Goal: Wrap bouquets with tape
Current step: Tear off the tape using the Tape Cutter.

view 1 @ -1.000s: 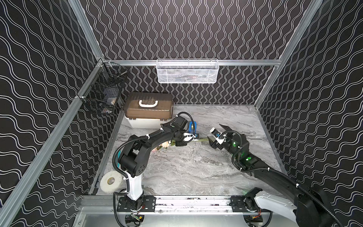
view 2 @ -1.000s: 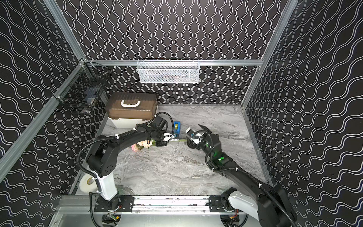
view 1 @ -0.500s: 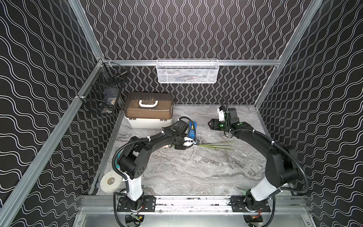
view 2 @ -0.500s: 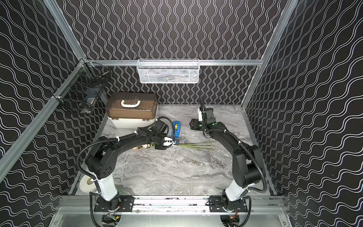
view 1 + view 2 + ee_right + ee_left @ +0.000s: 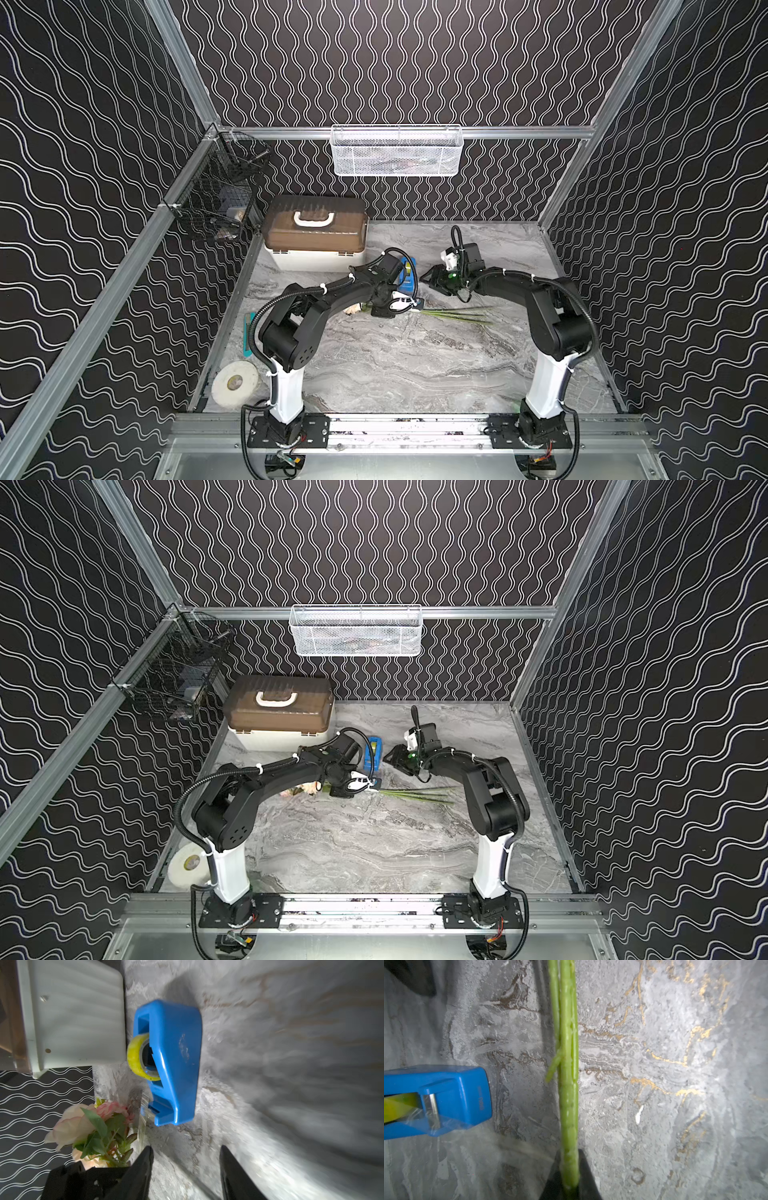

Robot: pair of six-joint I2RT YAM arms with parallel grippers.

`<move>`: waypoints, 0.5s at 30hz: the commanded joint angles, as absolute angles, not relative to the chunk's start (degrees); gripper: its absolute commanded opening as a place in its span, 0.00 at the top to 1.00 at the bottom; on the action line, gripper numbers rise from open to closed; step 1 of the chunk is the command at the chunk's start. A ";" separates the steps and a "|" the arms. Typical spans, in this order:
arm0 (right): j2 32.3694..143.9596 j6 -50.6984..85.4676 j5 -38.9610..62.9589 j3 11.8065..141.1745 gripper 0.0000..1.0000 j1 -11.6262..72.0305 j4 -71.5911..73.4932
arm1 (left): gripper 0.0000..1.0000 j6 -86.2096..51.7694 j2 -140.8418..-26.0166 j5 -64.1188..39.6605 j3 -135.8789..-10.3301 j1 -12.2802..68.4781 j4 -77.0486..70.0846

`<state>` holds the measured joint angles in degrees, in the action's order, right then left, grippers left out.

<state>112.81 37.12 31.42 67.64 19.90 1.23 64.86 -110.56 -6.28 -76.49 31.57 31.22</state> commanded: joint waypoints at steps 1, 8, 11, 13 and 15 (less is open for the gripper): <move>114.30 40.95 34.72 68.15 0.49 21.30 7.49 | 1.00 66.23 -110.82 -8.33 -77.08 31.72 34.58; 115.55 44.73 35.27 66.78 0.54 22.34 13.44 | 1.00 66.16 -112.36 -8.56 -78.37 32.23 35.90; 117.50 44.60 34.75 67.66 0.55 23.09 12.40 | 1.00 65.88 -113.01 -8.40 -79.20 32.38 36.61; 118.39 44.77 35.01 67.87 0.56 23.63 12.86 | 1.00 65.74 -113.18 -8.08 -79.51 32.58 36.80; 119.13 44.97 35.49 67.93 0.58 23.98 13.23 | 1.00 65.74 -112.99 -8.20 -79.11 32.62 36.44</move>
